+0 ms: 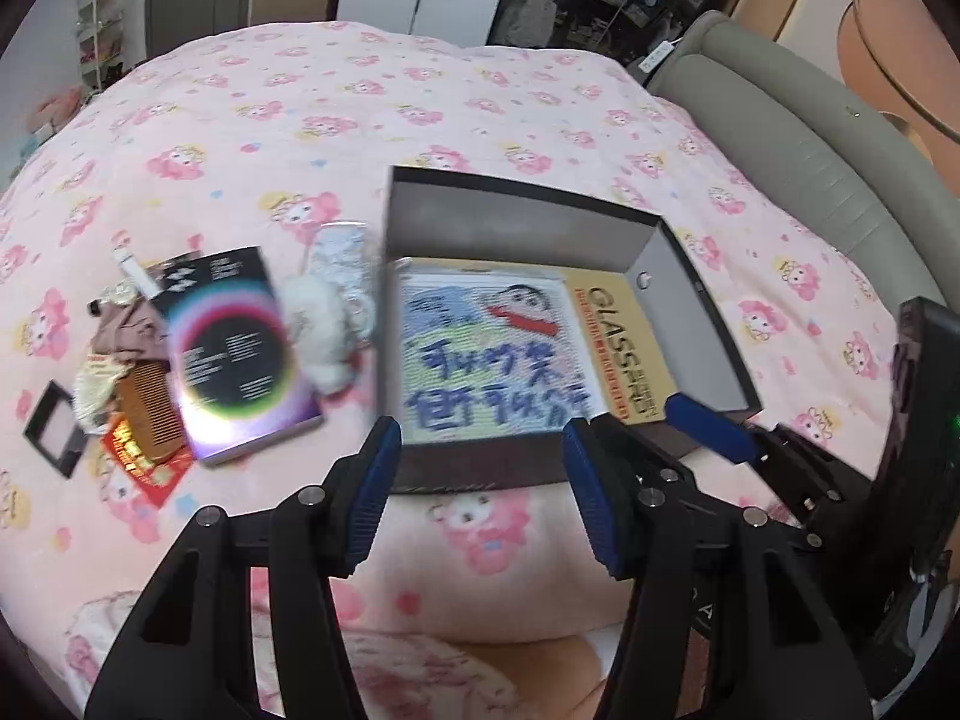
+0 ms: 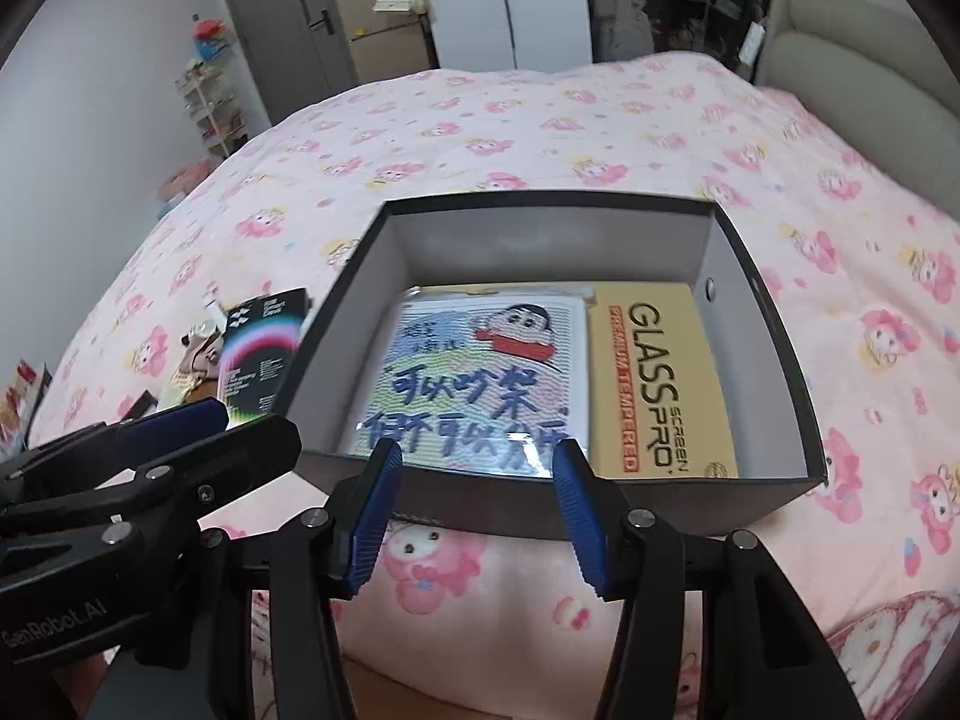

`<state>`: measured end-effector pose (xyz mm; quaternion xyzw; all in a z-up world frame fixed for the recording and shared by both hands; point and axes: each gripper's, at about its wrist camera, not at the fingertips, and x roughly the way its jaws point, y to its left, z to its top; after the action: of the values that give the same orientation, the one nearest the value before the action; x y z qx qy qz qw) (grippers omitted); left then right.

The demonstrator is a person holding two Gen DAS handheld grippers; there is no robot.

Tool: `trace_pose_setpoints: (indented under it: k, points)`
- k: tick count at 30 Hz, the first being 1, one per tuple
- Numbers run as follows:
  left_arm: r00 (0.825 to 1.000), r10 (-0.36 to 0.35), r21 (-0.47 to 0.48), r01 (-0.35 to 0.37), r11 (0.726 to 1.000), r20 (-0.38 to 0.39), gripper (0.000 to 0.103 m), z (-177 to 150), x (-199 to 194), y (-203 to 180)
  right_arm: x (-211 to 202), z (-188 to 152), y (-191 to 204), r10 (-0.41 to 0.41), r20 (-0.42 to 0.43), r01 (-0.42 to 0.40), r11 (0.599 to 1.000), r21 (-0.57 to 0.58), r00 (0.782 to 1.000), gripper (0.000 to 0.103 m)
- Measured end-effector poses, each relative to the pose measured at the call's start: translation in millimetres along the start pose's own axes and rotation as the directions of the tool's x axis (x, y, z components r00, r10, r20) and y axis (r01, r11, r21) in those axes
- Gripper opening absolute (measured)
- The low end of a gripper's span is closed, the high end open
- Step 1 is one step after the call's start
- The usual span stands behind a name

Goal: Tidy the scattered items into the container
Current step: 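Move both grippers over to the black Smart Devil box on the bedspread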

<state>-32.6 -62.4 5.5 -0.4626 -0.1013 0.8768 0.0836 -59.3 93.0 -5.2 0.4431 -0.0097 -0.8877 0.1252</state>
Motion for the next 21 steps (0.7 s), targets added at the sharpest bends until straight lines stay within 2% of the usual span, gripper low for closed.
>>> trace_pose_setpoints:
  k: [3,9,12,15,17,19,21]
  points:
    - [1.0,0.017,-0.025,-0.017,1.0,0.001,0.057,-4.0,-9.1,21.2,0.3,-2.0,21.3,0.003,0.01,-0.003,0.999,-0.045,1.0,0.049]
    - [0.998,0.055,-0.098,-0.052,0.994,0.028,0.058,-13.3,-27.4,70.1,12.0,0.3,60.0,0.122,-0.019,-0.123,0.99,-0.063,0.992,0.049]
    - [0.999,0.05,-0.176,-0.047,0.983,0.017,0.058,-19.4,-29.1,105.2,18.1,-0.4,86.6,0.192,-0.044,-0.195,0.976,-0.093,0.98,0.049]
    - [0.996,0.094,-0.224,-0.089,0.97,0.012,0.057,-22.1,-30.9,138.0,30.1,0.8,110.4,0.248,-0.078,-0.256,0.961,-0.11,0.966,0.049]
    - [0.997,0.076,-0.283,-0.072,0.956,0.001,0.057,-21.0,-27.1,162.0,40.5,3.8,127.8,0.26,-0.099,-0.272,0.953,-0.134,0.96,0.049]
    - [1.0,0.014,-0.352,-0.022,0.936,-0.025,0.057,-17.1,-14.8,186.6,50.7,7.6,141.3,0.27,-0.117,-0.286,0.946,-0.155,0.956,0.049]
    - [0.998,-0.022,-0.405,-0.002,0.914,-0.054,0.056,-10.5,3.2,207.7,64.9,11.9,154.2,0.263,-0.152,-0.288,0.941,-0.178,0.953,0.049]
